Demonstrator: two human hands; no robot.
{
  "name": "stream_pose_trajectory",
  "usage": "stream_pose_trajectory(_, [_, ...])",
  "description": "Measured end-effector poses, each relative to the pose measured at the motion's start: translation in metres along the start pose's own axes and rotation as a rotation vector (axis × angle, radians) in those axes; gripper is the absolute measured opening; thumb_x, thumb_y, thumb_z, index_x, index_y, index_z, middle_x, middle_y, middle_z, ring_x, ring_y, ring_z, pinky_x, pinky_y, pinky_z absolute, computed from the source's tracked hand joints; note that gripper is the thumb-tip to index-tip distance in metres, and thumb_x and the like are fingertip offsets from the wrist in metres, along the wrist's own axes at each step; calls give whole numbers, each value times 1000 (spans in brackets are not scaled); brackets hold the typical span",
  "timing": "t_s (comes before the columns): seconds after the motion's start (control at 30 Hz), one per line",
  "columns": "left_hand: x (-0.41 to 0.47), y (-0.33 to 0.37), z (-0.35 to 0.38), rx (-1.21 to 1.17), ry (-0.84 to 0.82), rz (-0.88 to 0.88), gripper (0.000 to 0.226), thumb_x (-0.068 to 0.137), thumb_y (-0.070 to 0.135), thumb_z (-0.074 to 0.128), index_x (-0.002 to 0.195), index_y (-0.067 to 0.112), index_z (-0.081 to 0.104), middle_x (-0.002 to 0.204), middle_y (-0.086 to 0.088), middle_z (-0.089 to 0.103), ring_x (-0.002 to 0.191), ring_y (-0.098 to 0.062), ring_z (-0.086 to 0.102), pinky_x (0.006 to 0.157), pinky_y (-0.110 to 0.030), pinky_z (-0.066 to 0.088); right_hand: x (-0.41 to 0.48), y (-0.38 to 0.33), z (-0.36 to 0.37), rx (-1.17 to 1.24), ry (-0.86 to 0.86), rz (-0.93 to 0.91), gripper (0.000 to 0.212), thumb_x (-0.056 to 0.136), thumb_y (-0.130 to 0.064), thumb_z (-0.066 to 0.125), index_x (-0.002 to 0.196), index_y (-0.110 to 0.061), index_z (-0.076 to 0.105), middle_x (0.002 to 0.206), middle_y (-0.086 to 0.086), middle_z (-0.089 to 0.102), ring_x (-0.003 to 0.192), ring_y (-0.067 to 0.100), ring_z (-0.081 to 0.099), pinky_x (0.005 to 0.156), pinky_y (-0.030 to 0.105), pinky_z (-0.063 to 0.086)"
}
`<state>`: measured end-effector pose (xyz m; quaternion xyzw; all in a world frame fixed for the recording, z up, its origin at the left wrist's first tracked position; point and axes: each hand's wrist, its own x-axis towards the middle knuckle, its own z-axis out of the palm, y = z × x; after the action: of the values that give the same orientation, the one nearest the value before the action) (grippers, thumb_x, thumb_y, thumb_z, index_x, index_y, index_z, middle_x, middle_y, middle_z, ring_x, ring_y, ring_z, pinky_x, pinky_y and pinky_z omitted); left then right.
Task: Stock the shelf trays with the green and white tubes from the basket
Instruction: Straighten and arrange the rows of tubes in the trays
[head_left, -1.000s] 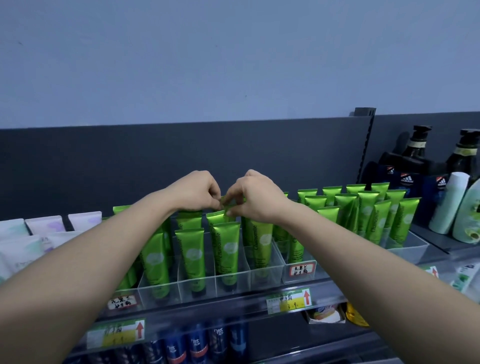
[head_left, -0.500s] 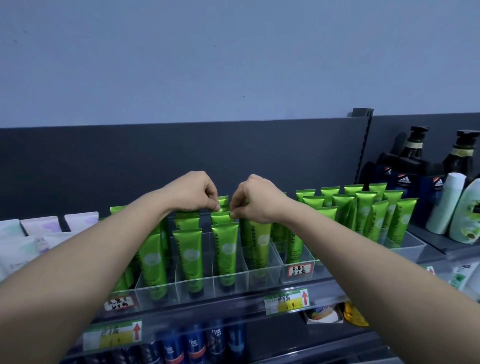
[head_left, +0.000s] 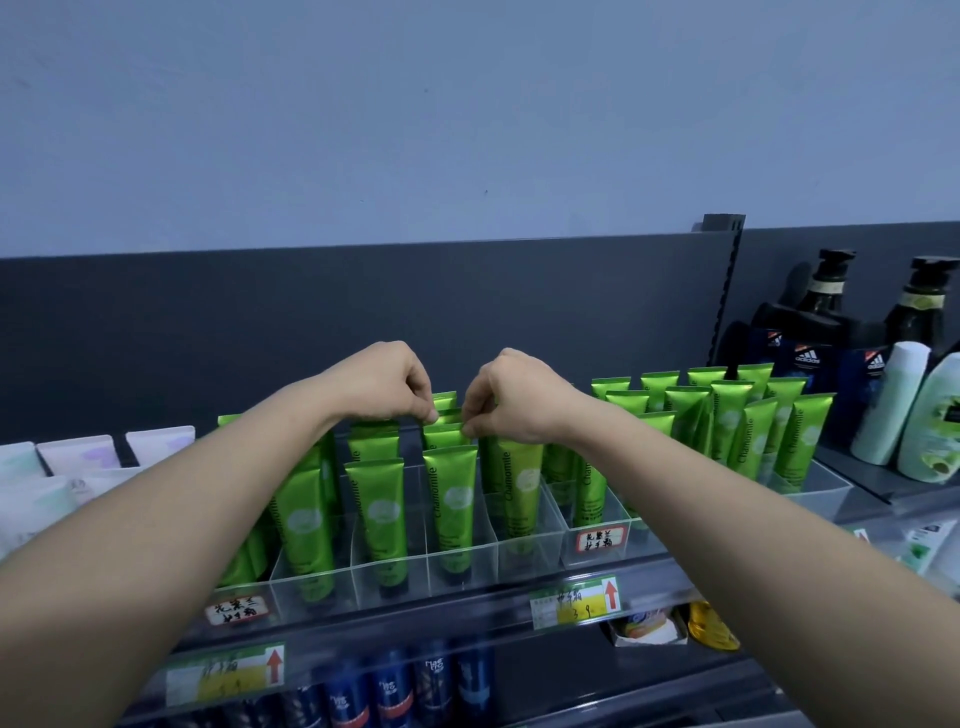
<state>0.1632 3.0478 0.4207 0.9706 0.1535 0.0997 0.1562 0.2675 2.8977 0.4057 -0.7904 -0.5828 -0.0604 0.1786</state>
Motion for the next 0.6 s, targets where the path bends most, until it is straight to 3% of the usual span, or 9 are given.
stream_pose_trajectory(0.27, [3,6,-4,20,22,14,12,77,31,76,74,20,74,73,7,68,64,-4,55,58,-23,43,-10,3,-14,112,60,42,13,83,-24,70,94,-22,77,93,-8,72,89,5,59,86,27,49])
stream_pose_trajectory(0.4, [8,19,-2,7,106,124,7,82,28,72,84,24,76,81,14,64,79,-4,59,69,-20,46,-24,16,-31,192,148,137,12,85,-20,68,93,-23,77,89,-11,69,87,5,62,85,23,48])
stream_pose_trajectory(0.6, [25,41,16,152,49,218,17,81,31,72,98,30,73,90,16,65,91,-6,57,89,-29,37,-46,26,-29,150,47,184,11,78,-28,77,88,-25,77,89,-7,73,87,9,65,82,25,51])
